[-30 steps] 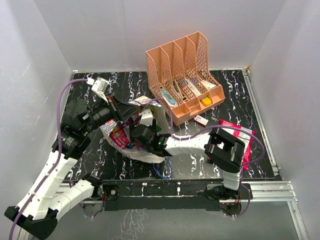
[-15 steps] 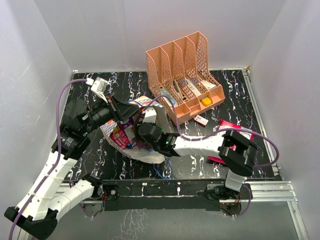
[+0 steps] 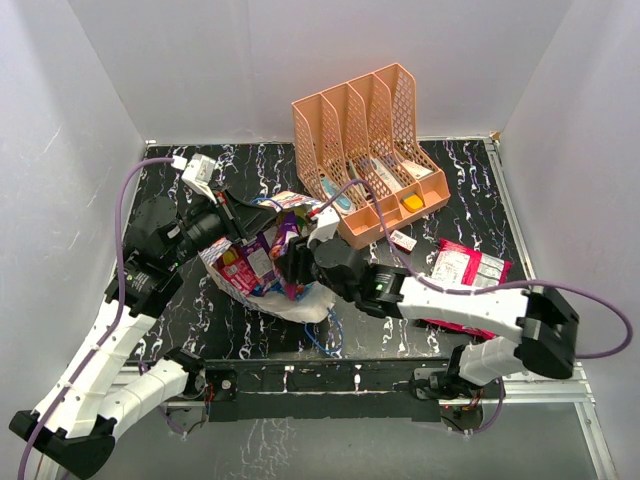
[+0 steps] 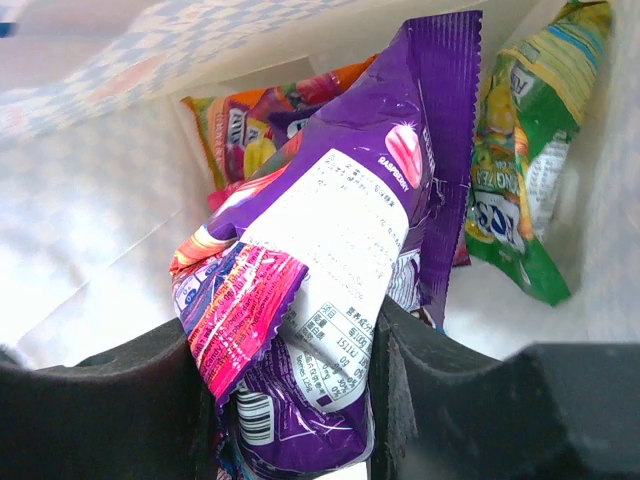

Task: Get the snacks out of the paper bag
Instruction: Take out the snack from the paper bag, then place the snack at the center of the board.

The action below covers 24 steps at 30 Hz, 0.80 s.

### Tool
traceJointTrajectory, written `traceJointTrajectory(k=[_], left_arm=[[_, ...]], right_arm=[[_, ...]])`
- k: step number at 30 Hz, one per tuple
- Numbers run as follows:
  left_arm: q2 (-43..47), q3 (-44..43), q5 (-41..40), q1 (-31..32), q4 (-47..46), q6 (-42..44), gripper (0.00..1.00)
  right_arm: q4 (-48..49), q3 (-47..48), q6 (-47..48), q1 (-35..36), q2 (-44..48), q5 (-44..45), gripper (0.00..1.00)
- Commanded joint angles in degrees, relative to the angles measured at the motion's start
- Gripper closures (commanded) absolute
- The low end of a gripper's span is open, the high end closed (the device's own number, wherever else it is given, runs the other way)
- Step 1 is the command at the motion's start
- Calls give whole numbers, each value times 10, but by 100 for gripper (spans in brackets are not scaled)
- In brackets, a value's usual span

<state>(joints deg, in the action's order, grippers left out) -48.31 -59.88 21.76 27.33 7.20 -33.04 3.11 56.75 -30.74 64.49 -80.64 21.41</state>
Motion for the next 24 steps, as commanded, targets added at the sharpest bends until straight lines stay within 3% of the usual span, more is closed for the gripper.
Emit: traceJointTrajectory(k=[1,8,14,20,24], left_arm=[[1,-14,-24,4,-5,10,100],[-1,-9,-41,4,-9,10,100],[-4,-13,-49,4,2,14,100],[-6,-22,-49,4,7,18,100],[-6,-25,-51,4,9,19,100]], right_arm=[[-54,5,-8,0,94,-33,60],[-230,61,16,0,187,15,61],[-315,126,60,0,231,107,61],[-400,161,75,-2,222,344,60],[-429,159,99,-64,197,440,60]])
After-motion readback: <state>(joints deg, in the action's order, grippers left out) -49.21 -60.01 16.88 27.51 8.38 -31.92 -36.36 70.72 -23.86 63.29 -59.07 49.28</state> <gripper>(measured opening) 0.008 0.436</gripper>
